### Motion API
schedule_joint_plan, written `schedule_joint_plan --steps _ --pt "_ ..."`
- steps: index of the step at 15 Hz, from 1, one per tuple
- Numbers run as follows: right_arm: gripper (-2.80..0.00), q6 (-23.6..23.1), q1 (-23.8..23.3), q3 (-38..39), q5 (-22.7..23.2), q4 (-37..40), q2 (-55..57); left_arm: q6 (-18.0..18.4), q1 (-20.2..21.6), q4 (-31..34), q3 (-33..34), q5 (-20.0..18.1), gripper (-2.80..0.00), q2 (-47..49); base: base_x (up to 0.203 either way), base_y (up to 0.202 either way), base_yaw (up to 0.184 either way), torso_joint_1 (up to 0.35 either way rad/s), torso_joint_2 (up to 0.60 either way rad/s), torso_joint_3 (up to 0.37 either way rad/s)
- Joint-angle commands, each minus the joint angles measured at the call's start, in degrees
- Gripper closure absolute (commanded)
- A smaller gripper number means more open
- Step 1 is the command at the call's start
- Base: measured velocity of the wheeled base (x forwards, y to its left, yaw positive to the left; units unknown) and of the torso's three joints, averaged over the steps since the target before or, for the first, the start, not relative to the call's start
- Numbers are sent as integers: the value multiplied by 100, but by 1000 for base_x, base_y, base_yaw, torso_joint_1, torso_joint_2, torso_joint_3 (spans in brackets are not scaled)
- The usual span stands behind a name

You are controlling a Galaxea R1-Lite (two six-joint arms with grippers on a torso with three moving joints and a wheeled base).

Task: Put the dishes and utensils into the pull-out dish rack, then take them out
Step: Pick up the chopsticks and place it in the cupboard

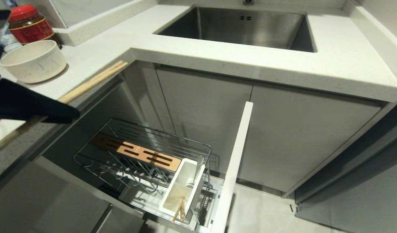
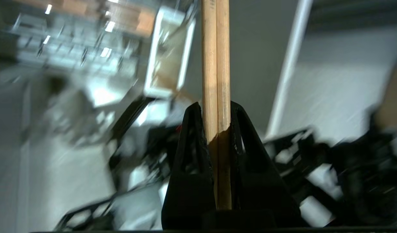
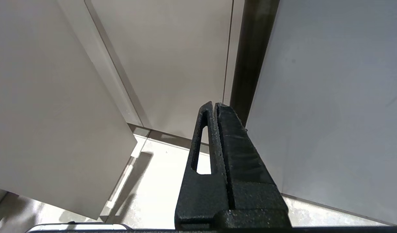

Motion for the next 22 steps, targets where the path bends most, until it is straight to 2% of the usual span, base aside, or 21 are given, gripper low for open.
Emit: schedule_joint_plan --steps 1,3,5,6,10,12,14,22 --pt "0 0 1 151 2 -4 5 369 -40 832 7 6 0 289 0 0 0 0 0 0" --pt "0 0 1 149 2 -4 5 964 -80 1424 256 -11 0 401 0 0 0 0 0 0" --pt "0 0 1 149 2 -4 5 1502 -149 1480 791 -12 0 478 0 0 0 0 0 0" --pt "0 0 1 149 2 -4 5 1587 -222 1453 1034 3 0 543 0 0 0 0 0 0" --pt "0 0 1 149 0 -4 5 1818 -582 981 1849 69 0 948 0 0 0 0 0 0" --pt "0 0 1 149 2 -4 5 1861 -670 695 2216 310 0 1249 0 0 0 0 0 0" --pt "0 0 1 149 2 -4 5 1872 -682 459 2395 483 0 1478 0 0 0 0 0 0" --pt "0 0 1 149 -1 -4 5 2114 -667 56 2754 516 0 2314 0 0 0 0 0 0"
